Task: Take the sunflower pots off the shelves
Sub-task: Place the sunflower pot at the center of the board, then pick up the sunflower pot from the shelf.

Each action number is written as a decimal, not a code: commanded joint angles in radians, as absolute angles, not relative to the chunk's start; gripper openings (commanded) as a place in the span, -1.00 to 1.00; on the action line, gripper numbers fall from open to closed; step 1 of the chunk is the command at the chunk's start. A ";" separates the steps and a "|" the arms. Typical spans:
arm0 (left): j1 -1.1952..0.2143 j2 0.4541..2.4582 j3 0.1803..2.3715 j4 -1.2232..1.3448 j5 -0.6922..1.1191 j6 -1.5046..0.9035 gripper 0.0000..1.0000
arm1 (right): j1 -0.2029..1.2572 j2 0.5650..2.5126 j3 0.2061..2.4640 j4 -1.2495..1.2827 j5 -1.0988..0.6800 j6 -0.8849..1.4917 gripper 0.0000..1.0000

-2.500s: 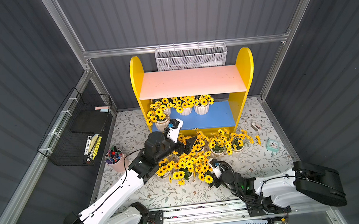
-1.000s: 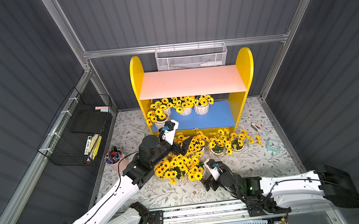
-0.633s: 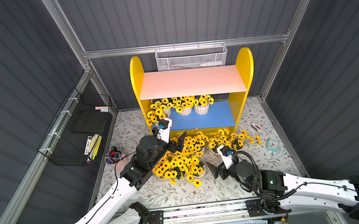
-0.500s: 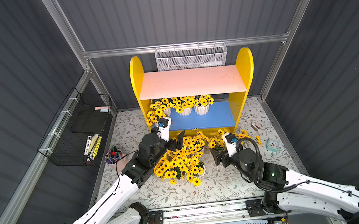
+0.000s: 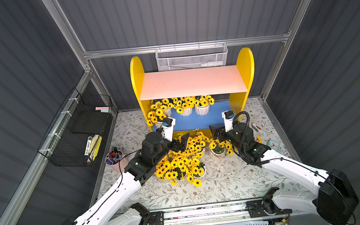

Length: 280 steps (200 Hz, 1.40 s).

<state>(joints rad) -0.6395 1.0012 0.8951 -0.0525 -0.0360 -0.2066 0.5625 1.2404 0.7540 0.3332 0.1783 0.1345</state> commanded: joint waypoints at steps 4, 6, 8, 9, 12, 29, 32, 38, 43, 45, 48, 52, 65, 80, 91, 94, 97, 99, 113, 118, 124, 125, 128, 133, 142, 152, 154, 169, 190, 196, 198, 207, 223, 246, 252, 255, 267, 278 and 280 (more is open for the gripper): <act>-0.633 0.981 0.899 -0.025 -0.003 -0.207 0.99 | 0.541 1.350 0.814 0.559 0.128 0.088 0.98; -0.633 0.982 0.899 -0.025 -0.002 -0.206 0.99 | 0.540 1.361 0.819 0.566 0.129 0.083 0.98; -0.633 0.981 0.899 -0.025 -0.002 -0.206 0.99 | 0.540 1.370 0.825 0.576 0.129 0.081 0.98; -0.633 0.981 0.899 -0.025 -0.002 -0.206 0.99 | 0.539 1.375 0.828 0.578 0.130 0.079 0.98; -0.634 0.981 0.900 -0.025 -0.002 -0.204 0.99 | 0.537 1.392 0.838 0.587 0.130 0.076 0.98; -0.632 0.982 0.900 -0.027 -0.008 -0.201 0.99 | 0.519 1.491 0.914 0.597 0.124 0.062 0.98; -0.632 0.982 0.900 -0.028 -0.008 -0.202 0.99 | 0.516 1.508 0.924 0.599 0.124 0.059 0.98; -0.630 0.983 0.900 -0.026 -0.008 -0.199 0.99 | 0.512 1.536 0.941 0.611 0.126 0.052 0.98; -0.630 0.982 0.900 -0.026 -0.008 -0.198 0.99 | 0.507 1.557 0.952 0.626 0.129 0.046 0.98; -0.630 0.982 0.899 -0.027 -0.008 -0.198 0.99 | 0.506 1.566 0.959 0.630 0.130 0.045 0.98; -0.629 0.981 0.900 -0.025 -0.008 -0.198 0.99 | 0.502 1.579 0.969 0.632 0.130 0.045 0.98; -0.629 0.982 0.900 -0.025 -0.007 -0.199 0.99 | 0.494 1.595 0.984 0.627 0.126 0.049 0.98; -0.627 0.983 0.900 -0.025 -0.005 -0.199 0.99 | 0.476 1.653 1.047 0.585 0.102 0.069 0.98; -0.623 0.983 0.900 -0.023 -0.002 -0.198 0.99 | 0.466 1.709 1.093 0.595 0.074 0.047 0.98; -0.621 0.982 0.901 -0.023 0.000 -0.196 0.99 | 0.463 1.739 1.127 0.573 0.070 0.039 0.98; -0.620 0.980 0.901 -0.024 0.000 -0.197 0.99 | 0.461 1.744 1.133 0.571 0.066 0.038 0.98; -0.618 0.980 0.901 -0.023 0.000 -0.196 0.99 | 0.462 1.749 1.136 0.570 0.062 0.038 0.98; -0.617 0.979 0.901 -0.023 0.000 -0.196 0.99 | 0.461 1.752 1.136 0.573 0.057 0.038 0.98; -0.616 0.976 0.898 -0.019 0.001 -0.194 0.99 | 0.455 1.773 1.138 0.605 0.026 0.029 0.98; -0.616 0.974 0.897 -0.017 0.001 -0.193 0.99 | 0.455 1.781 1.145 0.602 0.027 0.026 0.98; -0.615 0.973 0.896 -0.018 0.002 -0.193 0.99 | 0.454 1.789 1.154 0.597 0.026 0.022 0.98; -0.614 0.973 0.896 -0.018 0.002 -0.193 0.99 | 0.453 1.790 1.154 0.598 0.027 0.022 0.98; -0.615 0.973 0.897 -0.017 0.002 -0.193 0.99 | 0.453 1.793 1.155 0.603 0.027 0.020 0.98; -0.614 0.973 0.896 -0.016 0.004 -0.193 0.99 | 0.453 1.799 1.155 0.614 0.023 0.018 0.98; -0.614 0.971 0.895 -0.015 0.006 -0.192 0.99 | 0.451 1.806 1.160 0.623 0.014 0.018 0.98; -0.613 0.969 0.895 -0.013 0.008 -0.192 0.99 | 0.447 1.814 1.172 0.618 0.007 0.020 0.98; -0.613 0.969 0.894 -0.013 0.008 -0.192 0.99 | 0.446 1.817 1.174 0.619 0.004 0.020 0.98; -0.612 0.968 0.894 -0.011 0.009 -0.190 0.99 | 0.444 1.835 1.187 0.631 0.006 0.019 0.98; -0.612 0.966 0.893 -0.013 0.007 -0.187 0.99 | 0.438 1.860 1.211 0.630 0.000 0.017 0.98; -0.611 0.965 0.893 -0.012 0.008 -0.187 0.99 | 0.436 1.867 1.217 0.626 0.000 0.017 0.98; -0.611 0.965 0.894 -0.011 0.007 -0.186 0.99 | 0.436 1.869 1.219 0.624 0.000 0.017 0.98; -0.611 0.963 0.894 -0.011 0.008 -0.186 0.99 | 0.434 1.880 1.233 0.616 -0.006 0.017 0.98; -0.610 0.962 0.892 -0.011 0.008 -0.184 0.99 | 0.430 1.895 1.247 0.620 -0.024 0.010 0.98; -0.610 0.959 0.890 -0.007 0.008 -0.181 0.99 | 0.423 1.910 1.265 0.616 -0.041 0.020 0.98; -0.611 0.958 0.890 -0.007 0.007 -0.181 0.99 | 0.422 1.914 1.266 0.622 -0.041 0.019 0.98; -0.610 0.957 0.890 -0.006 0.007 -0.181 0.99 | 0.423 1.915 1.269 0.623 -0.038 0.018 0.98; -0.609 0.957 0.890 -0.005 0.009 -0.181 0.99 | 0.422 1.921 1.275 0.625 -0.042 0.018 0.98; -0.609 0.955 0.888 -0.004 0.010 -0.181 0.99 | 0.420 1.930 1.290 0.615 -0.046 0.017 0.98; -0.609 0.954 0.888 -0.003 0.010 -0.181 0.99 | 0.420 1.932 1.292 0.614 -0.047 0.016 0.98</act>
<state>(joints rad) -0.6178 0.9775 0.8948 -0.0299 -0.0067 -0.2012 0.4282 1.9114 1.2457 0.5987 -0.0231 0.0330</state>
